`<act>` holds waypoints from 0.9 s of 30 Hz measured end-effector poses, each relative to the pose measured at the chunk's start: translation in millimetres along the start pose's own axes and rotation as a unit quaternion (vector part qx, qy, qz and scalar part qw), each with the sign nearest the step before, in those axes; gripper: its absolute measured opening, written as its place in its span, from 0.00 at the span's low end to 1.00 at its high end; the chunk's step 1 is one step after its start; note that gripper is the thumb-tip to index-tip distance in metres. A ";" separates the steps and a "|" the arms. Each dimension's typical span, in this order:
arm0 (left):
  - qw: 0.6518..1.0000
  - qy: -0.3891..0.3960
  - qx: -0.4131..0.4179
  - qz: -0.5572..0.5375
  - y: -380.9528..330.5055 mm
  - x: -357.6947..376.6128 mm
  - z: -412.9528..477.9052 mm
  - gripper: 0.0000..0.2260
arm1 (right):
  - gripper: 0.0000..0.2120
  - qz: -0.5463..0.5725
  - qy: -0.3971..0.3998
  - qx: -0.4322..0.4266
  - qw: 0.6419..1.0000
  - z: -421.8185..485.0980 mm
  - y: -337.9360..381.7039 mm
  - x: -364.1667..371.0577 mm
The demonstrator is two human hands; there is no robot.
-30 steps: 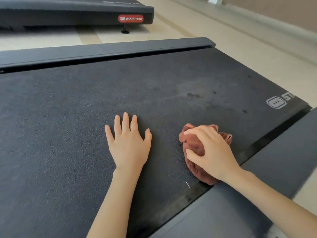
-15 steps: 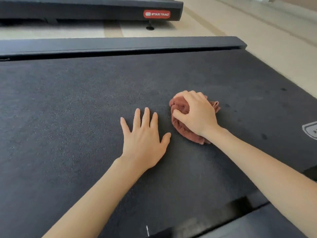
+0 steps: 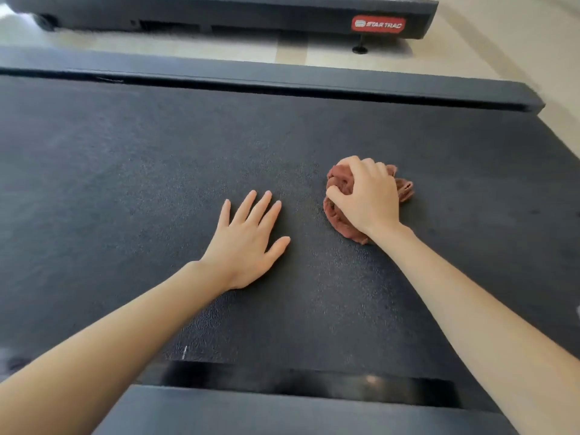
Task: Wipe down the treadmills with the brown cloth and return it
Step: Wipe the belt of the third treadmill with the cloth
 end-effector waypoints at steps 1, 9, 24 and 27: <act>1.000 0.002 -0.008 -0.005 -3.4 0.2 -1.2 0.30 | 0.16 0.011 0.005 -0.008 1.000 -17.4 -0.9 -8.4; 0.997 -0.055 0.024 -0.039 -38.6 9.3 29.6 0.30 | 0.19 0.012 0.038 -0.037 0.998 -109.2 -22.1 -47.7; 0.986 -0.072 0.107 -0.101 -73.6 6.7 56.2 0.32 | 0.18 -0.046 -0.017 0.052 0.997 56.3 -95.2 -9.7; 0.986 -0.078 0.103 -0.104 -72.5 8.2 56.3 0.28 | 0.18 -0.053 -0.028 0.048 0.997 40.9 -90.6 -13.7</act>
Point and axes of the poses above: each hand's wrist, its own z-axis towards the middle knuckle, its own x-axis out of the palm, y = z × x, the point moved 2 cm from there along z, towards the middle knuckle, and after that the axes turned 4 degrees about -x, right-handed, at the moved point
